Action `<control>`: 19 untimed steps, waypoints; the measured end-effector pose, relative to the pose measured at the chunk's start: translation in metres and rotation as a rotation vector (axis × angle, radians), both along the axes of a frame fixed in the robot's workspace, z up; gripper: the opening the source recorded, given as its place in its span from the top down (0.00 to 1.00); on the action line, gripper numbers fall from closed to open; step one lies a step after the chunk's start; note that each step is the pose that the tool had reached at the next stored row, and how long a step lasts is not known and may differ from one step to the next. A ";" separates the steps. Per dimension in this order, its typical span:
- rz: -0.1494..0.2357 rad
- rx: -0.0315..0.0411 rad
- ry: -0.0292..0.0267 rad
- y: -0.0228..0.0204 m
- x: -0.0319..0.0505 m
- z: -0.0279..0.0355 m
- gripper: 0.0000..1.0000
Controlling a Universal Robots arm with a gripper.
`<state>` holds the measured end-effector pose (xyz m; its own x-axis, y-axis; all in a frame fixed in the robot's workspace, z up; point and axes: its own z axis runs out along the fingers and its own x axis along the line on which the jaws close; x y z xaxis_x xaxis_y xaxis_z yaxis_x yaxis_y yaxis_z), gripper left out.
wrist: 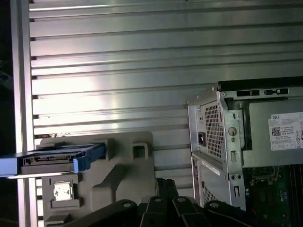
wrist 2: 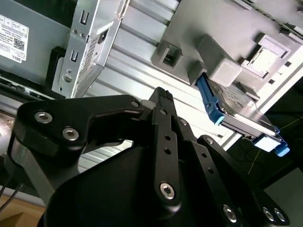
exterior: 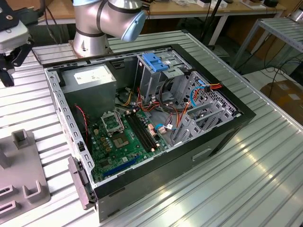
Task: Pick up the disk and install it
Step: 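Reach for the disk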
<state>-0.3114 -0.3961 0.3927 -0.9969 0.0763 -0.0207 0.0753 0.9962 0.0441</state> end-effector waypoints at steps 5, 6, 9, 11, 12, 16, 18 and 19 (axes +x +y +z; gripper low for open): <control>0.000 0.0001 0.0010 0.0063 -0.0330 -0.0009 0.90; 0.000 0.0001 0.0009 0.0074 -0.0389 -0.0011 0.90; 0.000 0.0000 0.0013 0.0096 -0.0520 -0.0015 0.90; 0.000 0.0001 0.0014 0.0114 -0.0621 -0.0019 0.90; 0.000 0.0000 0.0018 0.0120 -0.0658 -0.0020 0.90; 0.000 0.0009 0.0048 0.0138 -0.0866 -0.0023 0.90; 0.000 0.0017 0.0296 0.0138 -0.0990 -0.0025 0.90; 0.000 0.0017 0.0374 0.0139 -0.1079 -0.0030 0.90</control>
<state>-0.4193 -0.3823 0.3896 -0.9969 0.0763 0.0168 0.0770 0.9961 0.0429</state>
